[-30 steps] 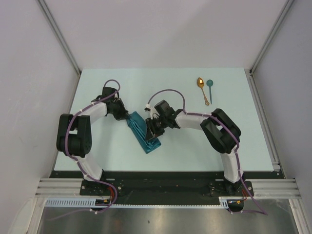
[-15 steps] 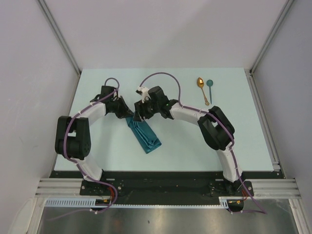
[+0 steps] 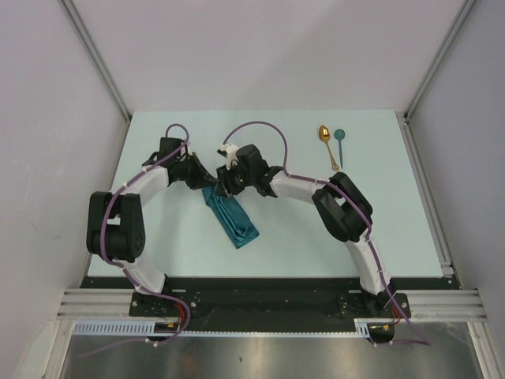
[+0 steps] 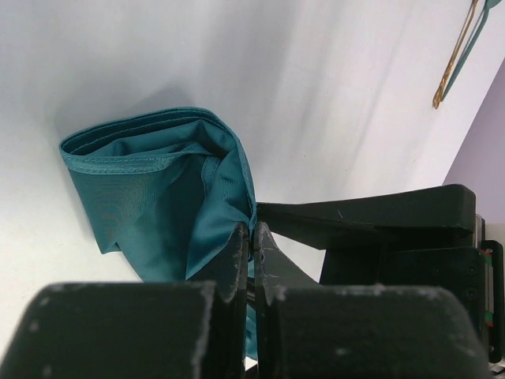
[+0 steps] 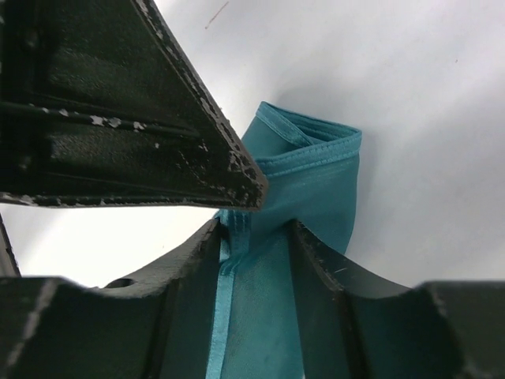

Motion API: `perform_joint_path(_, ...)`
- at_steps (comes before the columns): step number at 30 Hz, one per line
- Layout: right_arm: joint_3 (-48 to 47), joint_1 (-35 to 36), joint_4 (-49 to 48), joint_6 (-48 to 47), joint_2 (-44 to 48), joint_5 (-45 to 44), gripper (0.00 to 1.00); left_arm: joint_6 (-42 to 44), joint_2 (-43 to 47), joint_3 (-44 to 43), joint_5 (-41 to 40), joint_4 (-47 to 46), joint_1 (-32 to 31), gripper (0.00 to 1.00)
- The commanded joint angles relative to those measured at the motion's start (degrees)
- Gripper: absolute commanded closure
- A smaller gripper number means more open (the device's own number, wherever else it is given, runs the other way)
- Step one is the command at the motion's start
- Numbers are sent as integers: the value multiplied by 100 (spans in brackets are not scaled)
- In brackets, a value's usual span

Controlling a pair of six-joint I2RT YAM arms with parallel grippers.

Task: Fold the napkin into a case and place the utensils inside
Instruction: Pick up the top corner of the smaller rectangle folded napkin from the center of the board.

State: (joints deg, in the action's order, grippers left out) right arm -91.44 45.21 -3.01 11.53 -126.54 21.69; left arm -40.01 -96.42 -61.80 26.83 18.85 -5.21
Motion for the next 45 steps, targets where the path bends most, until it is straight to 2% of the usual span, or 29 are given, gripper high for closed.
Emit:
perform_joint_path(1,-32,58,-464,25,86,-157,53,-112,273,36,165,-154,29,100)
perform_joint_path(11,56,58,-578,157,95,-253,55,-174,326,81,208,-189,38,100)
perform_joint_path(16,65,41,-657,323,42,-280,62,-227,343,142,244,-233,38,100)
perform_joint_path(20,56,23,-693,403,33,-218,76,-279,326,195,288,-312,38,100)
perform_joint_path(22,73,14,-693,455,50,-201,75,-297,334,212,262,-321,38,100)
perform_joint_path(29,170,31,-886,719,51,-139,64,-350,343,230,244,-391,38,100)
perform_joint_path(31,135,58,-869,710,7,-183,65,-350,343,239,253,-365,47,100)
perform_joint_path(34,109,23,-886,745,-11,-139,84,-323,370,265,270,-408,47,100)
perform_joint_path(35,91,14,-834,745,-37,-113,100,-297,378,256,261,-417,47,100)
perform_joint_path(43,223,-83,-658,667,121,-121,100,-148,370,221,121,-365,73,99)
perform_joint_path(45,188,-65,-570,596,121,-156,100,-104,370,221,86,-347,73,91)
